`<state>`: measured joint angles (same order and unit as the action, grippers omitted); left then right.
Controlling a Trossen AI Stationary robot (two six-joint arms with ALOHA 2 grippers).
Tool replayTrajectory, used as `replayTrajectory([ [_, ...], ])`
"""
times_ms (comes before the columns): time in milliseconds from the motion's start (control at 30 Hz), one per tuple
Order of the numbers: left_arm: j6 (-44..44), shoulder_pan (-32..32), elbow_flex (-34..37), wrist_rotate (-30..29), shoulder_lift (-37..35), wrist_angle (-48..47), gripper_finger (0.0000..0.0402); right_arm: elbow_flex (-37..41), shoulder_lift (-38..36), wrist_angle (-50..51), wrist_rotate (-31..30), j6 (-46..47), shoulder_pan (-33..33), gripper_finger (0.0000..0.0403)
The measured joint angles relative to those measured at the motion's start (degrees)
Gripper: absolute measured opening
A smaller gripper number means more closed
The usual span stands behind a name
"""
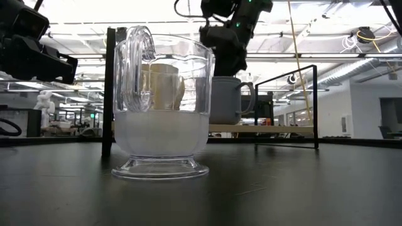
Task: Stack small to large cups/mugs on shelf
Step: Put the gray mug on the shelf, then put the transparent mug on the shelf
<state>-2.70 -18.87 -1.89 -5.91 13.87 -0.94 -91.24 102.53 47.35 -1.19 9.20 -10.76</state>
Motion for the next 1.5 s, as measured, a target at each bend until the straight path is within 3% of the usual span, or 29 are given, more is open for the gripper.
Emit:
replayTrajectory([
  [367,-0.1,0.0,0.0,0.1,0.0,1.5,0.0026,0.0,-11.6,1.6,0.0,-6.5,1.9,0.0097],
  [633,1.4,0.0,0.0,0.6,0.0,1.7,0.0026,3.7,-21.8,4.6,-0.4,-11.4,4.5,0.0008],
  [867,1.5,0.0,0.0,0.9,0.0,3.2,0.0026,15.8,-31.9,-0.2,-4.8,-9.4,7.7,0.0002],
  [1500,6.5,0.0,0.0,1.2,0.0,4.7,0.0026,49.1,-59.0,-27.2,-4.6,-10.2,15.2,0.0],
])
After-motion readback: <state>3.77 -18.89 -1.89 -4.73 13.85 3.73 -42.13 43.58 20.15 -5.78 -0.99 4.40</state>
